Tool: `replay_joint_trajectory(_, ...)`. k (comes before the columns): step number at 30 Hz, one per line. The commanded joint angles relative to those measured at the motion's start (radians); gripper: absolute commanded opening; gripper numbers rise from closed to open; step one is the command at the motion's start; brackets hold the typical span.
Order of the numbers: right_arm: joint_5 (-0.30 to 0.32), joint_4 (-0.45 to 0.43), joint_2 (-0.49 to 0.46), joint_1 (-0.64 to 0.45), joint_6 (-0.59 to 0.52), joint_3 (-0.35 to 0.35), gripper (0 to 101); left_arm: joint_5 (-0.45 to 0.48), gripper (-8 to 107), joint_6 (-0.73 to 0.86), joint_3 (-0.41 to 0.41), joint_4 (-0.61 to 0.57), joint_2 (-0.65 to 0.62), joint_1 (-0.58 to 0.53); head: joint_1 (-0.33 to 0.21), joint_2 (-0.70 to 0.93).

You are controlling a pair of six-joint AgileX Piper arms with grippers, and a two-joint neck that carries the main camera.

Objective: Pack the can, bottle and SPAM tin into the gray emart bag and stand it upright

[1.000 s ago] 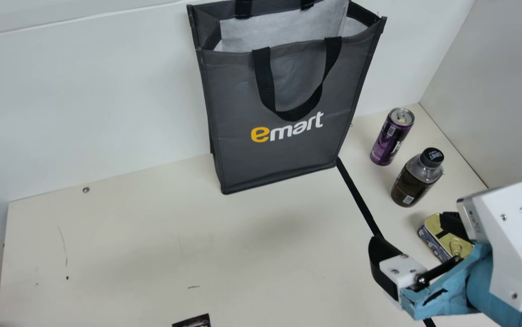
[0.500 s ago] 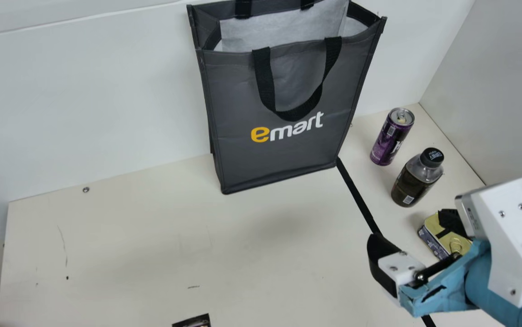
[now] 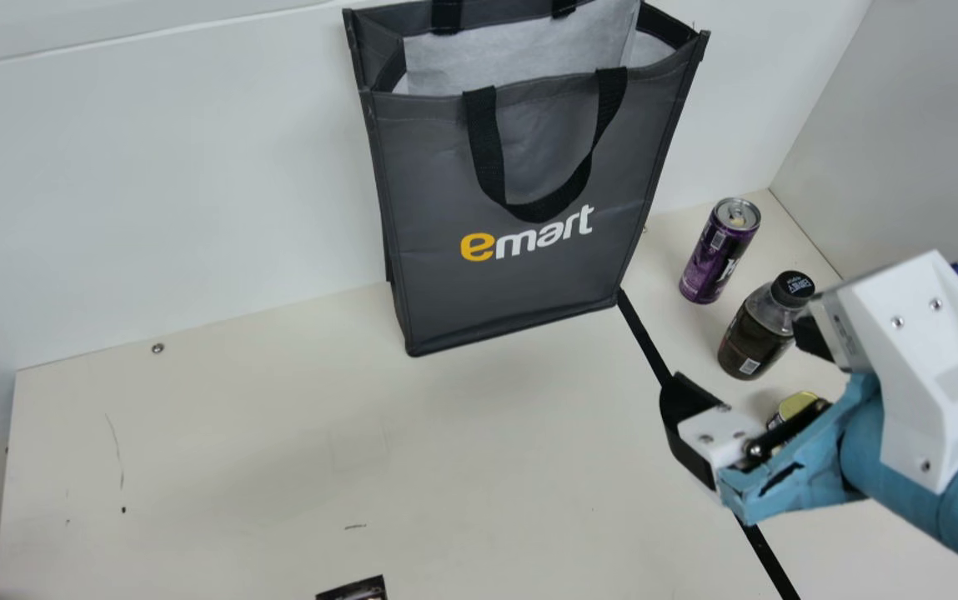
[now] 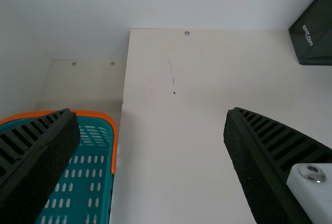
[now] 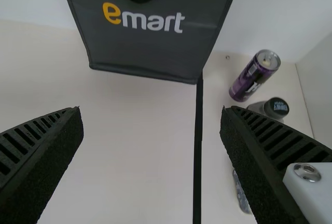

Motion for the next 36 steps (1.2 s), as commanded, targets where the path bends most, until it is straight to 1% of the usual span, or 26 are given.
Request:
replay_joint_trajectory(1,0.005,-0.005,0.021,0.004,-0.010,-0.032,95,0.000,90,0.000,0.000,0.000,0.000,0.000,-0.021,-0.002)
replay_joint_trajectory(8,0.023,-0.005,0.094,0.014,-0.062,-0.140,95,0.000,90,0.000,0.000,0.000,0.000,0.000,-0.021,-0.002)
replay_joint_trajectory(12,0.042,0.007,0.138,0.017,-0.103,-0.209,95,0.000,90,0.000,0.000,0.000,0.000,0.000,-0.021,-0.002)
replay_joint_trajectory(14,0.042,0.015,0.160,0.012,-0.124,-0.233,95,0.000,90,0.000,0.000,0.000,0.000,0.000,-0.021,-0.002)
replay_joint_trajectory(22,0.042,0.061,0.237,-0.017,-0.215,-0.324,95,0.000,90,0.000,0.000,0.000,0.000,0.000,-0.021,-0.002)
replay_joint_trajectory(36,0.042,0.123,0.361,-0.056,-0.344,-0.461,95,0.000,90,0.000,0.000,0.000,0.000,0.000,-0.021,-0.002)
